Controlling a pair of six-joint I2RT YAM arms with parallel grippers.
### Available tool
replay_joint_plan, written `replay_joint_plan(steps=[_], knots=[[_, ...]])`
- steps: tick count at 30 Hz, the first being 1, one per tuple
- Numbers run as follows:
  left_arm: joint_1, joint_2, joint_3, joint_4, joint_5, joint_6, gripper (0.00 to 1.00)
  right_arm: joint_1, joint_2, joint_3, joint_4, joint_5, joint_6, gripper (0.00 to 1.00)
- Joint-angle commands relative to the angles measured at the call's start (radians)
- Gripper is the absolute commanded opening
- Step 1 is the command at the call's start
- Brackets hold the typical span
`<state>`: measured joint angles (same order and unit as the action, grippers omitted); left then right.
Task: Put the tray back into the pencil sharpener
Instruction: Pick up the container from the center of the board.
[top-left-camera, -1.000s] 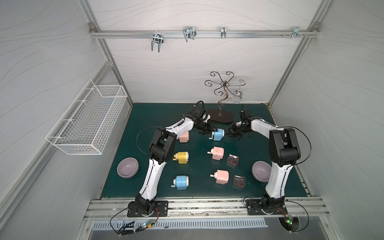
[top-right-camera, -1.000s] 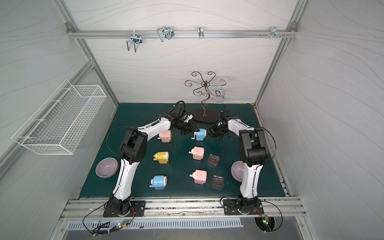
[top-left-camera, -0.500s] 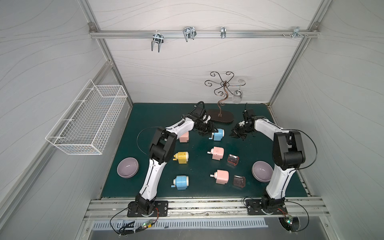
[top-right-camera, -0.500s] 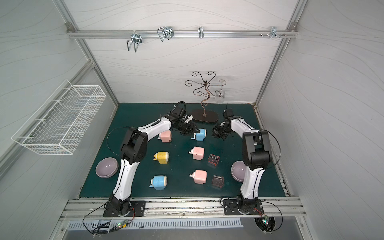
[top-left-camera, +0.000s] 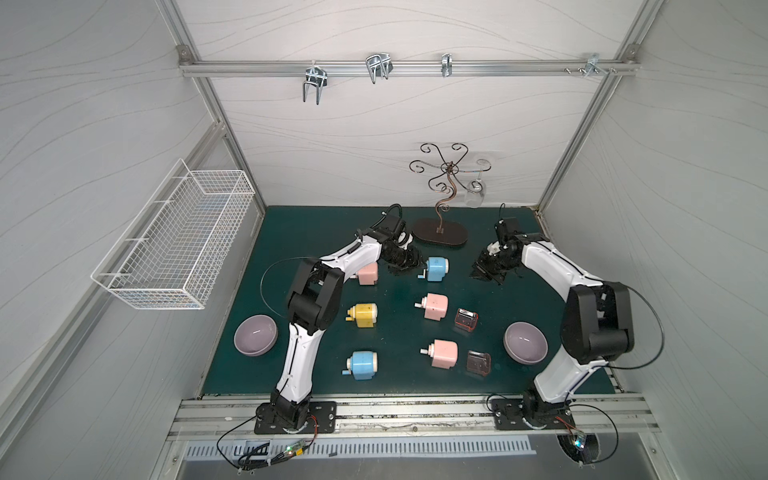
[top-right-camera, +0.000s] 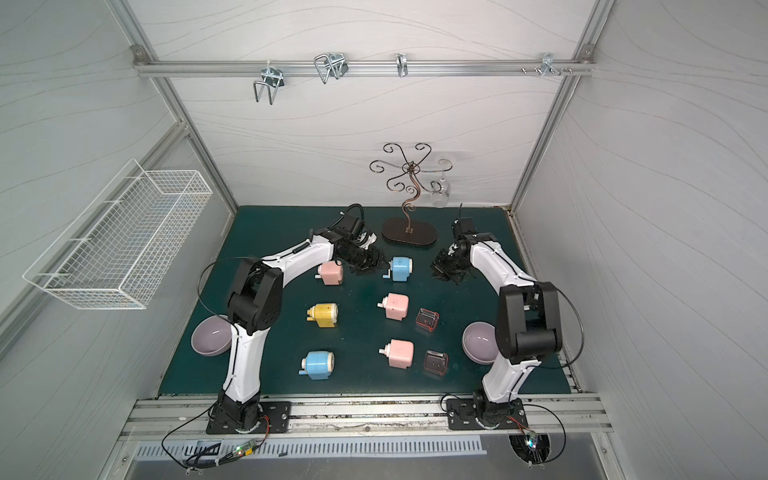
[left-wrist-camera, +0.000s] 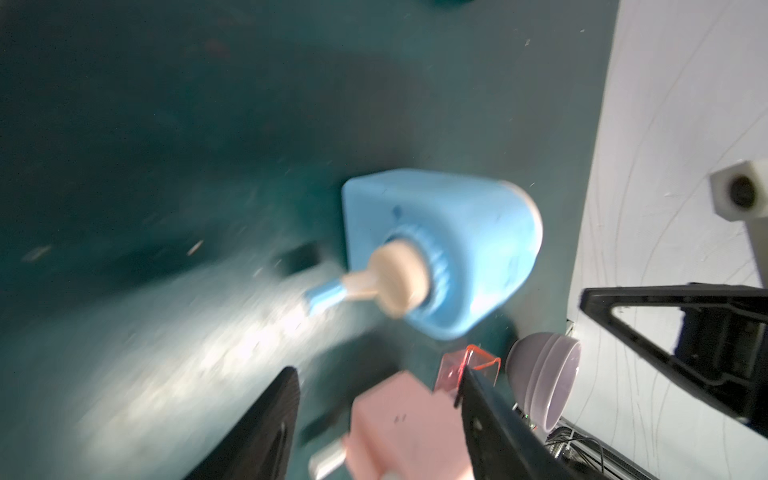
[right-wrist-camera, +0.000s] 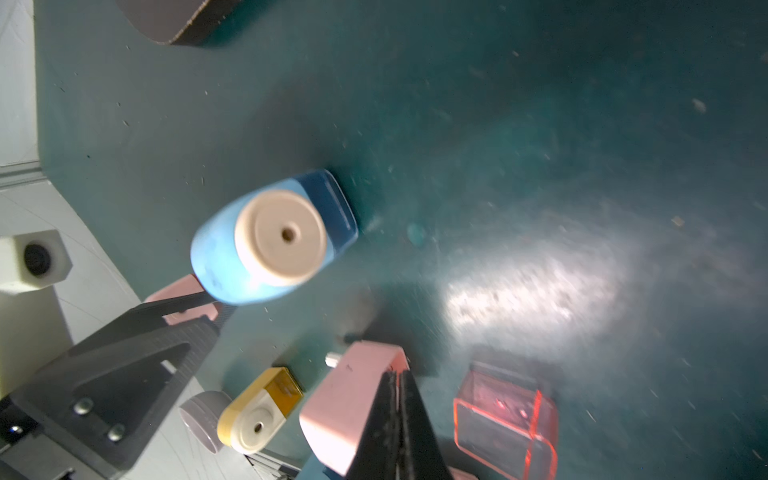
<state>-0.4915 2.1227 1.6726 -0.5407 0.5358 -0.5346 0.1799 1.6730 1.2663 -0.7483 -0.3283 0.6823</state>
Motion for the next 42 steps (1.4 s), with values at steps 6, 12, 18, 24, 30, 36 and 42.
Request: replay_joint_plan(steps=[6,12,18,24,30,36,42], knots=[[0.026,-0.257,-0.145,-0.037,-0.096,0.059,0.65,0.024,-0.193,-0.124,-0.105,0.094,-0.029,0.09],[0.022,-0.385,-0.257,-0.04,-0.112,0.04,0.63,0.077,-0.294,-0.192,-0.151,0.156,-0.034,0.09],[-0.011,-0.495,-0.345,-0.067,-0.172,0.031,0.61,0.156,-0.34,-0.239,-0.177,0.226,-0.028,0.1],[-0.049,-0.554,-0.433,-0.042,-0.206,0.005,0.6,0.196,-0.354,-0.306,-0.156,0.252,-0.009,0.1],[-0.093,-0.567,-0.502,0.011,-0.218,-0.029,0.6,0.199,-0.359,-0.368,-0.108,0.266,0.004,0.11],[-0.139,-0.55,-0.521,0.041,-0.215,-0.055,0.6,0.201,-0.348,-0.407,-0.054,0.253,0.01,0.12],[-0.147,-0.559,-0.538,0.058,-0.206,-0.064,0.6,0.206,-0.331,-0.421,-0.032,0.268,0.001,0.13]])
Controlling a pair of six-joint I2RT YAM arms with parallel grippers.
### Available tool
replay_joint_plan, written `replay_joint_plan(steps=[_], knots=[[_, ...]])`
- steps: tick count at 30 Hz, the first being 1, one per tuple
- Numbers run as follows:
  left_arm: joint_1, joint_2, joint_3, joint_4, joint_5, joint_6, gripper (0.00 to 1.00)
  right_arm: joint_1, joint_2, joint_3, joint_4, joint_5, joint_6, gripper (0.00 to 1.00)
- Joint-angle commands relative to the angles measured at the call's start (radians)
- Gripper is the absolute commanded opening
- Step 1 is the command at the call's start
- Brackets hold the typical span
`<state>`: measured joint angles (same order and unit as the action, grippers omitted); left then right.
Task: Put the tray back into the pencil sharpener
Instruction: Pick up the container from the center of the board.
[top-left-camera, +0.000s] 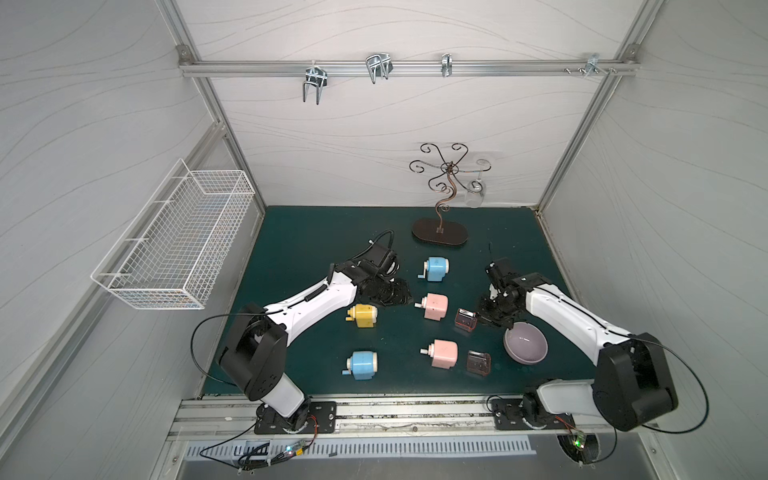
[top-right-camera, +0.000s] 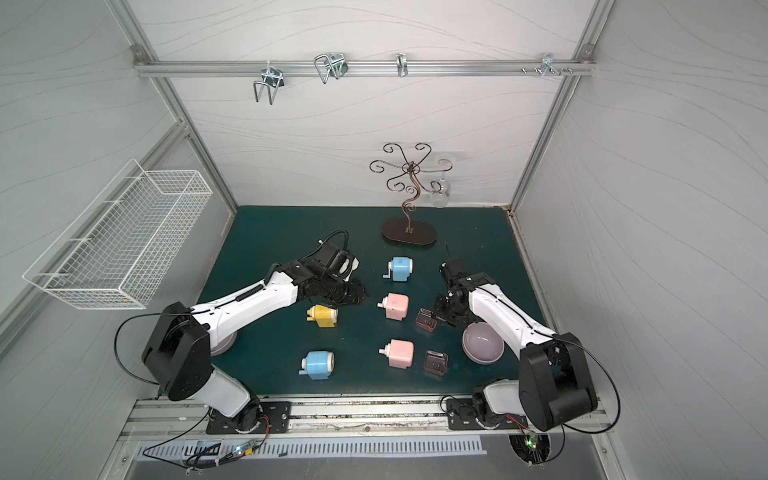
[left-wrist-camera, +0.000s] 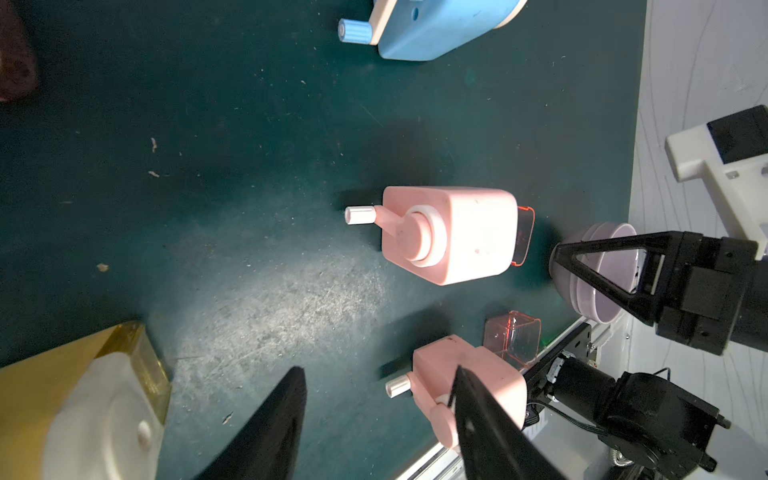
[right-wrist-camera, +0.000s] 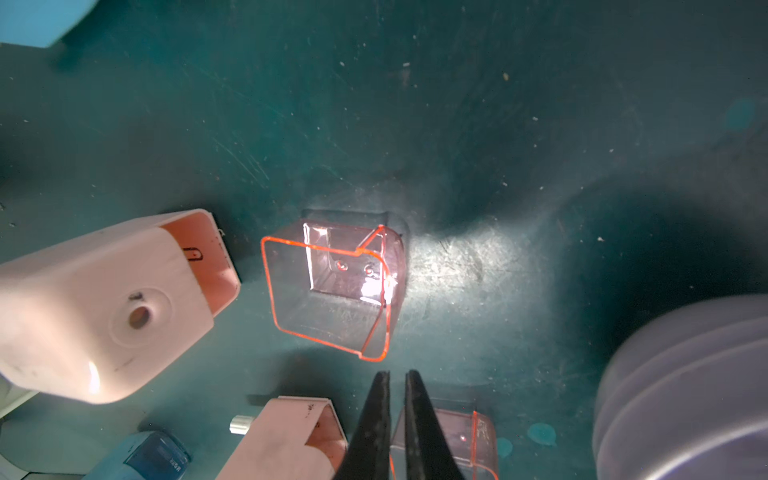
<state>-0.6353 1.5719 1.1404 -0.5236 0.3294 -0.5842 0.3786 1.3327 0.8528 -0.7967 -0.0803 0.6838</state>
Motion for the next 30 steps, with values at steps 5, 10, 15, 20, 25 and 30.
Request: replay_joint_plan(steps=[5,10,15,20,25,30], knots=[[-0.002,-0.031,-0.036,0.051,-0.001,-0.019,0.6,0.017,0.014,-0.012,0.027,0.029,-0.003,0.13],[-0.003,-0.054,-0.062,0.057,-0.007,-0.022,0.6,0.016,0.026,-0.019,0.036,0.033,-0.009,0.15],[-0.004,-0.064,-0.085,0.08,-0.006,-0.035,0.6,0.023,0.065,-0.031,0.066,0.019,-0.009,0.15],[-0.004,-0.059,-0.087,0.088,0.001,-0.043,0.6,0.033,0.093,-0.032,0.083,0.02,-0.003,0.15],[-0.004,-0.043,-0.076,0.088,0.01,-0.037,0.6,0.037,0.104,-0.033,0.1,0.031,0.002,0.16],[-0.004,-0.041,-0.077,0.097,0.011,-0.039,0.6,0.037,0.118,-0.038,0.103,0.04,-0.003,0.16]])
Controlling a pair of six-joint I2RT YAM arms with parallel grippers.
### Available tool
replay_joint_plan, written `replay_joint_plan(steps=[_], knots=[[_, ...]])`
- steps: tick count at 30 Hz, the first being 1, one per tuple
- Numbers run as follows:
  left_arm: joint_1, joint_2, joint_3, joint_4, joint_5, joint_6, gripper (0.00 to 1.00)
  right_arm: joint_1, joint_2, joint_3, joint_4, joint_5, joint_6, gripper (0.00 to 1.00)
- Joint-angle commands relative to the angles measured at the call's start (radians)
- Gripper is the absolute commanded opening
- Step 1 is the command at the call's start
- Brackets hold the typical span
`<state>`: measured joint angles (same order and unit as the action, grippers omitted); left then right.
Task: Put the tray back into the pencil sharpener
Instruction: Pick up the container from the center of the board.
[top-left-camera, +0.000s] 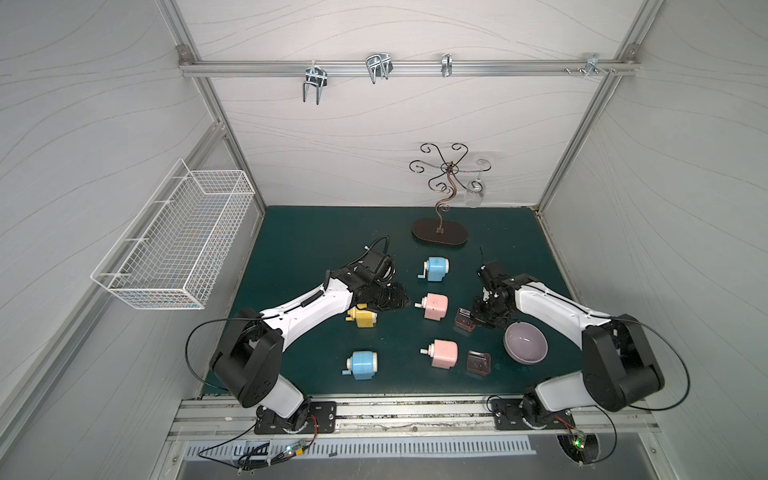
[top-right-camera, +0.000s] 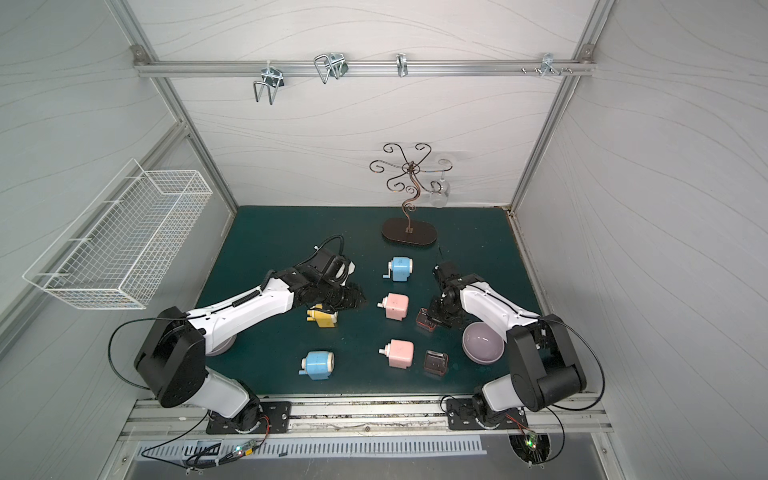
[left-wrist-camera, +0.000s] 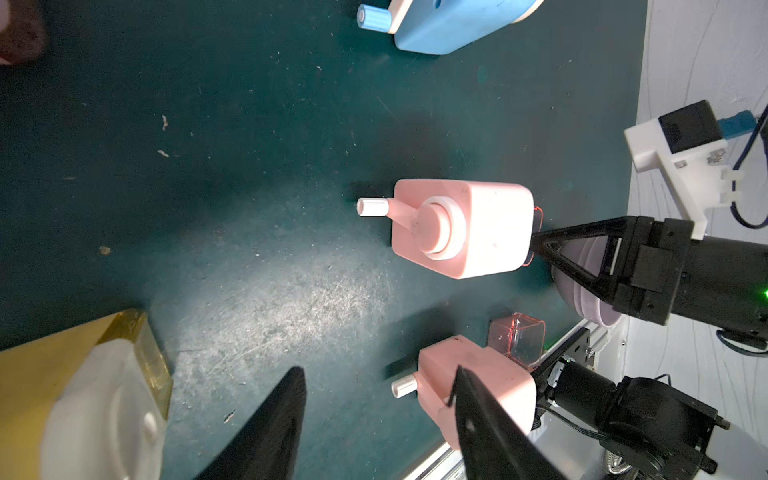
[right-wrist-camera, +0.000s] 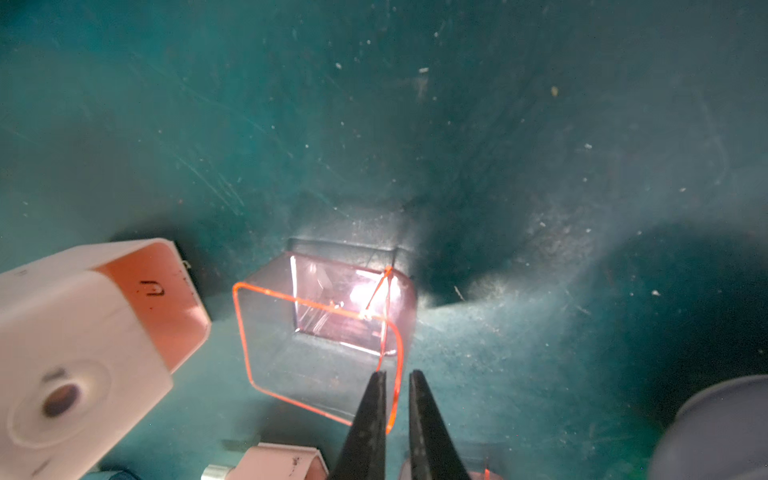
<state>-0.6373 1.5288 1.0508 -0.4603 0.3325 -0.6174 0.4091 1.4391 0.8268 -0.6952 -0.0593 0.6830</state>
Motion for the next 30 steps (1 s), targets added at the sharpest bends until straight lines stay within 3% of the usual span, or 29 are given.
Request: replay_joint_plan(steps=[1,21,30], knots=[[-0.002,0.002,0.011,0.034,0.008,-0.005,0.6,0.007,0.014,-0.014,0.003,0.021,-0.003,0.15],[-0.002,0.001,0.015,0.037,-0.001,-0.018,0.6,0.046,-0.034,0.024,-0.073,0.098,-0.026,0.04],[-0.013,0.05,0.011,0.169,0.05,-0.118,0.62,0.077,-0.043,0.079,-0.142,0.092,-0.022,0.08]])
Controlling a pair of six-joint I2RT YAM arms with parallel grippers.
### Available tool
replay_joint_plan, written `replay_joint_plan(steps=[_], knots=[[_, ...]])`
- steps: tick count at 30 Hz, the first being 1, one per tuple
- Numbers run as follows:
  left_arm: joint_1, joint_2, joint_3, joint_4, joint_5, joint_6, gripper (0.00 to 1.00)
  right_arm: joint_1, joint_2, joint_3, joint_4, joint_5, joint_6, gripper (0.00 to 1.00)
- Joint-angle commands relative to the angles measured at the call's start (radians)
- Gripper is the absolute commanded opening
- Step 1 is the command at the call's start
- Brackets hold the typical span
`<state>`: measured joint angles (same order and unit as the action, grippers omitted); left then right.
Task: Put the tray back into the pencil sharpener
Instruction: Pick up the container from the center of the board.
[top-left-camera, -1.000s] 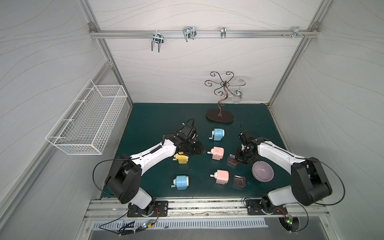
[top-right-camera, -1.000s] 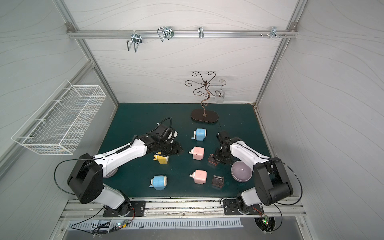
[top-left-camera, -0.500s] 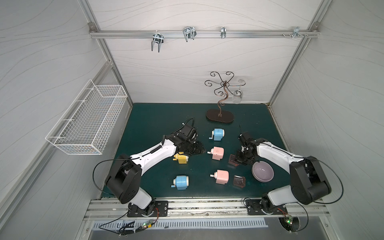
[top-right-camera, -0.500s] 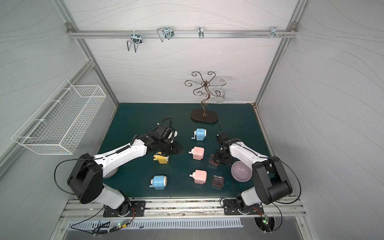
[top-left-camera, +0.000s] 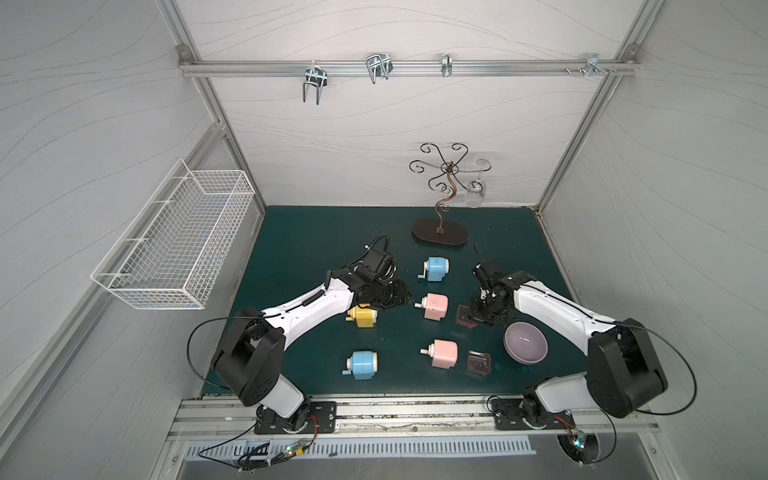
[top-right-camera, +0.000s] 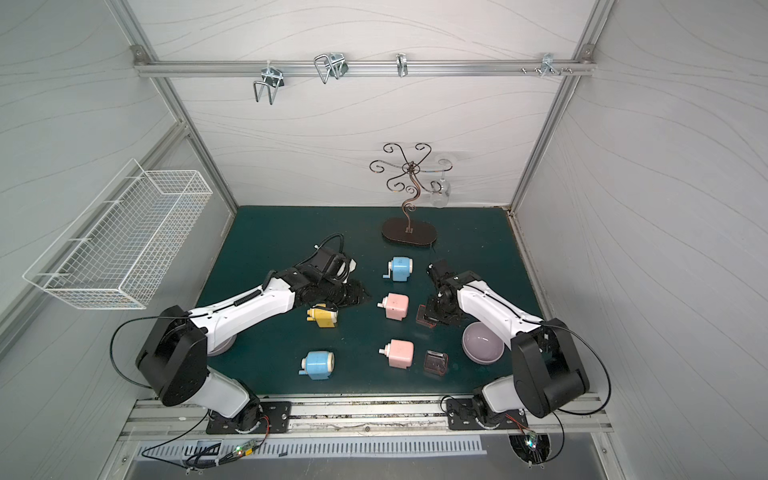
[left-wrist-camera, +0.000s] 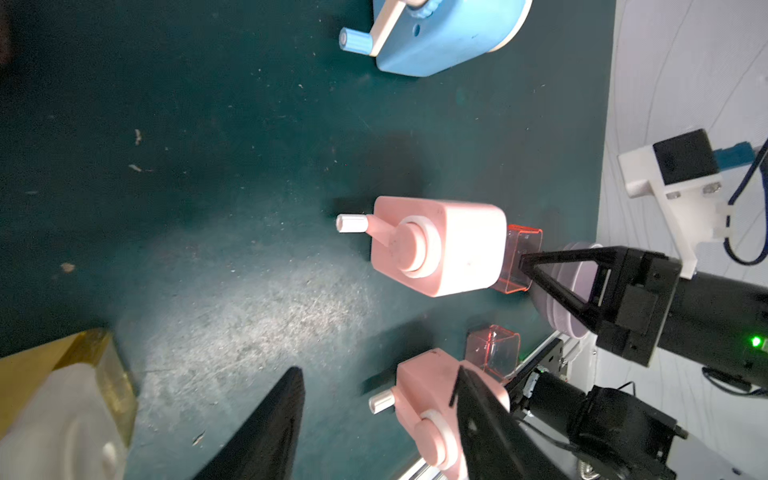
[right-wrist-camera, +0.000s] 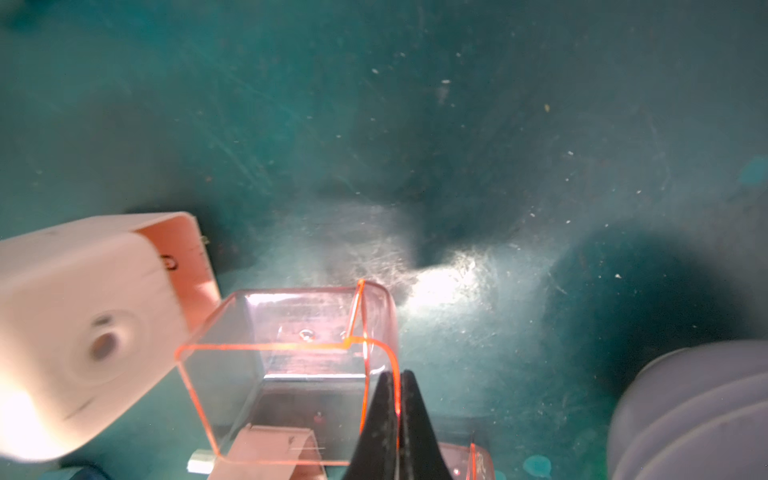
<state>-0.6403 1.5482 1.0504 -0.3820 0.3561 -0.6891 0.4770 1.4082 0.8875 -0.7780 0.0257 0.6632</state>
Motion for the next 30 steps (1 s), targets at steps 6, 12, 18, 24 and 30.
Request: replay_joint_plan(steps=[6,12,18,24,30], knots=[[-0.027,0.113,0.032,0.205,0.069,-0.092,0.63,0.017,0.01,0.037,-0.071,-0.013,-0.011,0.05],[-0.053,0.17,0.075,0.206,0.055,-0.058,0.63,0.026,0.014,0.05,-0.074,-0.023,-0.016,0.0],[-0.058,0.189,0.088,0.192,0.043,-0.038,0.63,0.032,0.022,0.051,-0.072,-0.026,-0.026,0.0],[-0.059,0.191,0.085,0.198,0.04,-0.018,0.64,0.032,0.032,0.057,-0.07,-0.031,-0.033,0.0],[-0.059,0.205,0.086,0.211,0.05,-0.009,0.64,0.034,0.048,0.062,-0.07,-0.03,-0.043,0.0]])
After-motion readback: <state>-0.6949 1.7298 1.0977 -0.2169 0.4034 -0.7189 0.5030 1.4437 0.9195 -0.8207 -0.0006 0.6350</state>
